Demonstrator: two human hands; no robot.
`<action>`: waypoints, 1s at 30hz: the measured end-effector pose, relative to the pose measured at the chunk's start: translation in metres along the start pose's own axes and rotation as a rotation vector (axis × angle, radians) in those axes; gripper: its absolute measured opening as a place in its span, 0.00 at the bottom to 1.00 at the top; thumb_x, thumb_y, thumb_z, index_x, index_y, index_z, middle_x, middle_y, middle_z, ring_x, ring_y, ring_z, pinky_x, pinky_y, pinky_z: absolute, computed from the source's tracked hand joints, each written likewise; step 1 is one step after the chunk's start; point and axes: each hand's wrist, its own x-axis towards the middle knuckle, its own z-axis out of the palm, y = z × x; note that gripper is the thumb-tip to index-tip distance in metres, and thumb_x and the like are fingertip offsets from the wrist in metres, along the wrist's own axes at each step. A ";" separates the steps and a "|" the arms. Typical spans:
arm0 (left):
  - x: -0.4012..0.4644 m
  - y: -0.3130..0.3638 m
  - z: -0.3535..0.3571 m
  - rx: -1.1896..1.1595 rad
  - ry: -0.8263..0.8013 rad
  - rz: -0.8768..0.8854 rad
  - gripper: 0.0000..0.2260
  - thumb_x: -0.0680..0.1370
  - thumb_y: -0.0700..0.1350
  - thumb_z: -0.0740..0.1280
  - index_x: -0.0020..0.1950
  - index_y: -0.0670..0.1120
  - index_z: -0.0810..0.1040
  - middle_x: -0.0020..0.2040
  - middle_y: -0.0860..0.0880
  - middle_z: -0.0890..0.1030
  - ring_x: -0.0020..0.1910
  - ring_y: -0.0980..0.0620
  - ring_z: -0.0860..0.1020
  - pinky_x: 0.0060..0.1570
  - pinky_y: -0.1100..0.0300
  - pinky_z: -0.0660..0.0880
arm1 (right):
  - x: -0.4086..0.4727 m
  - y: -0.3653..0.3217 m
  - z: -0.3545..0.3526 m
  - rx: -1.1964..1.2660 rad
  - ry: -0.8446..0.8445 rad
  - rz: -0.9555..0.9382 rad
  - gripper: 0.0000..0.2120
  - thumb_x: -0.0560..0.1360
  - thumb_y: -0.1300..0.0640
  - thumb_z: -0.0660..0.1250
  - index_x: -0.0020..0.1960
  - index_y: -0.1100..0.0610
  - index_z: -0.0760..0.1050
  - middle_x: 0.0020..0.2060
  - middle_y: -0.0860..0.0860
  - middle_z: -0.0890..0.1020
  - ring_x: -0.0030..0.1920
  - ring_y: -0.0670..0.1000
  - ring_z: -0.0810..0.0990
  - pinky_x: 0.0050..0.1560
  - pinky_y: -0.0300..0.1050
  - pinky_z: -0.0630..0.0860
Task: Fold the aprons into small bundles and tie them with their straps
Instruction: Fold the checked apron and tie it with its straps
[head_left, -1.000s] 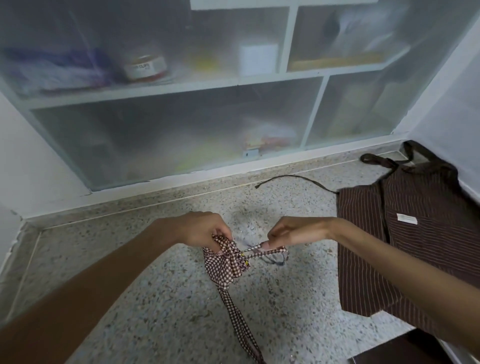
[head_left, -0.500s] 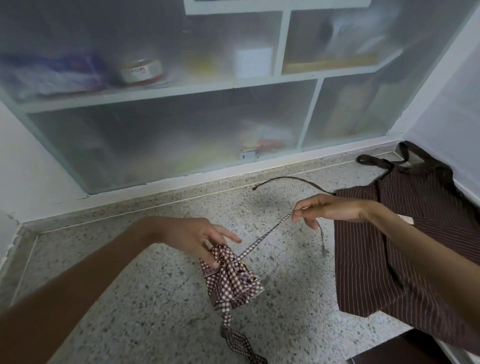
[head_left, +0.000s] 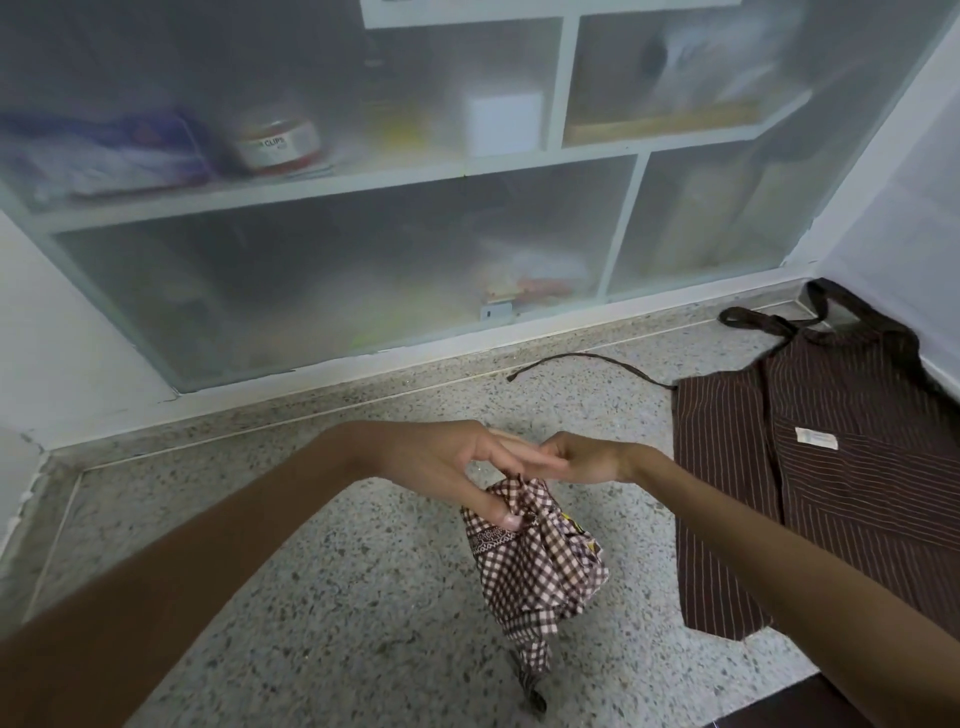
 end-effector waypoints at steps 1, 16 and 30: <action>0.003 0.001 0.000 -0.007 -0.016 -0.017 0.19 0.75 0.47 0.69 0.66 0.50 0.74 0.71 0.58 0.68 0.71 0.62 0.63 0.73 0.58 0.53 | 0.004 0.000 0.002 0.016 -0.014 -0.009 0.10 0.80 0.51 0.59 0.52 0.49 0.78 0.58 0.50 0.80 0.62 0.48 0.75 0.69 0.48 0.65; 0.025 -0.044 -0.026 -0.999 0.901 -0.701 0.17 0.76 0.44 0.67 0.65 0.45 0.71 0.62 0.46 0.76 0.54 0.50 0.75 0.57 0.53 0.69 | -0.044 -0.043 0.076 0.297 0.490 0.014 0.09 0.77 0.59 0.64 0.55 0.51 0.79 0.53 0.44 0.82 0.51 0.42 0.80 0.59 0.41 0.76; 0.003 -0.056 -0.013 -0.803 0.906 -0.766 0.12 0.78 0.40 0.64 0.60 0.38 0.73 0.55 0.47 0.77 0.40 0.54 0.74 0.22 0.70 0.71 | 0.044 -0.041 0.102 0.346 0.526 -0.041 0.12 0.77 0.54 0.66 0.38 0.60 0.74 0.36 0.49 0.78 0.41 0.46 0.75 0.49 0.42 0.69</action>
